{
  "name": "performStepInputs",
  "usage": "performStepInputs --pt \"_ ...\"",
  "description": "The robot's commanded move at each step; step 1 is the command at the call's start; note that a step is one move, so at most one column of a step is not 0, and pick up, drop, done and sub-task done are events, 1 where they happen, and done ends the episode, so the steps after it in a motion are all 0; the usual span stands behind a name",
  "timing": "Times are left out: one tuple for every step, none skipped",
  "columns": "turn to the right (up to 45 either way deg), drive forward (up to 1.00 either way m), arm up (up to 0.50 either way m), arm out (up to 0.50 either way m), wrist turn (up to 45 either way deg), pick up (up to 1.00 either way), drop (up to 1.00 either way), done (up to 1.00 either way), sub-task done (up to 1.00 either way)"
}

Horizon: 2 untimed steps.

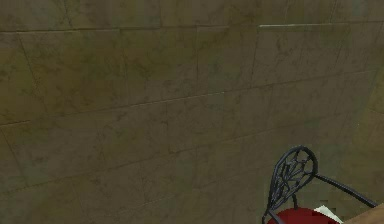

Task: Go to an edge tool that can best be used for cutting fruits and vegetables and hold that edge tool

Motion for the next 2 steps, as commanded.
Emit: performStepInputs --pt "0.0 0.0 0.0 0.0 45.0 0.0 0.0 0.0 0.0" --pt "0.0 0.0 0.0 0.0 45.0 0.0 0.0 0.0 0.0"
